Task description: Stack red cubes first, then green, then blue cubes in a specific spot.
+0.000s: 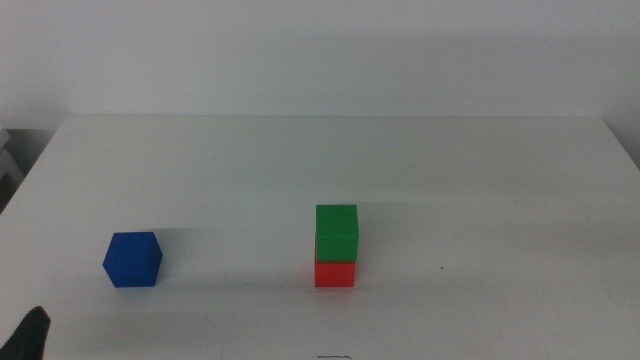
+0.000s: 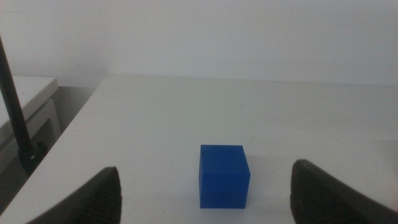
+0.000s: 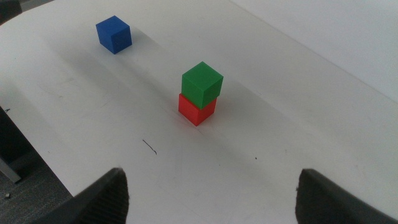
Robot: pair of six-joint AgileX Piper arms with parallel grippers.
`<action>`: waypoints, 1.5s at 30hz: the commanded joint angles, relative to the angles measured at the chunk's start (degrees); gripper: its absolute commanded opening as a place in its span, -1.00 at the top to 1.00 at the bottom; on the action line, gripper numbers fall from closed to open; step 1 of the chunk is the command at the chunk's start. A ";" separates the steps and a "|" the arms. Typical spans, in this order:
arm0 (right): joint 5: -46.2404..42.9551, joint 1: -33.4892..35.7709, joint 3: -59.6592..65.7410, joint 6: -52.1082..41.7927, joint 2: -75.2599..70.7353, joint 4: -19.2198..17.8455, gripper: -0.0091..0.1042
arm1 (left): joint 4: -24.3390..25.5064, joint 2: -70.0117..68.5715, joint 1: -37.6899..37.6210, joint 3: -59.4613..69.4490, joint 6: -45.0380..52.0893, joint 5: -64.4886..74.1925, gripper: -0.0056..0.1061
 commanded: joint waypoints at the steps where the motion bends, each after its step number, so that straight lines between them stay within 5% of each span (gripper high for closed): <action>1: -4.01 -0.31 -1.26 -0.78 0.36 -0.34 -0.82 | -0.06 -0.93 0.71 -0.25 -0.70 -4.41 -0.75; 8: -4.01 -0.31 -1.26 -0.71 0.36 -0.34 -0.82 | 1.48 14.01 6.34 -13.59 3.18 0.15 -0.75; 20: -4.01 -0.31 -1.26 -0.71 0.36 -0.34 -0.82 | -4.94 49.36 6.44 -49.68 7.46 43.79 -0.75; 31: -4.01 -0.31 -1.26 -0.71 0.36 -0.34 -0.82 | -13.97 70.48 5.28 -56.34 8.10 43.35 -0.75; 45: -4.01 -0.31 -1.26 -0.71 0.36 -0.34 -0.82 | -9.63 84.68 -2.13 -60.30 3.99 31.43 -0.75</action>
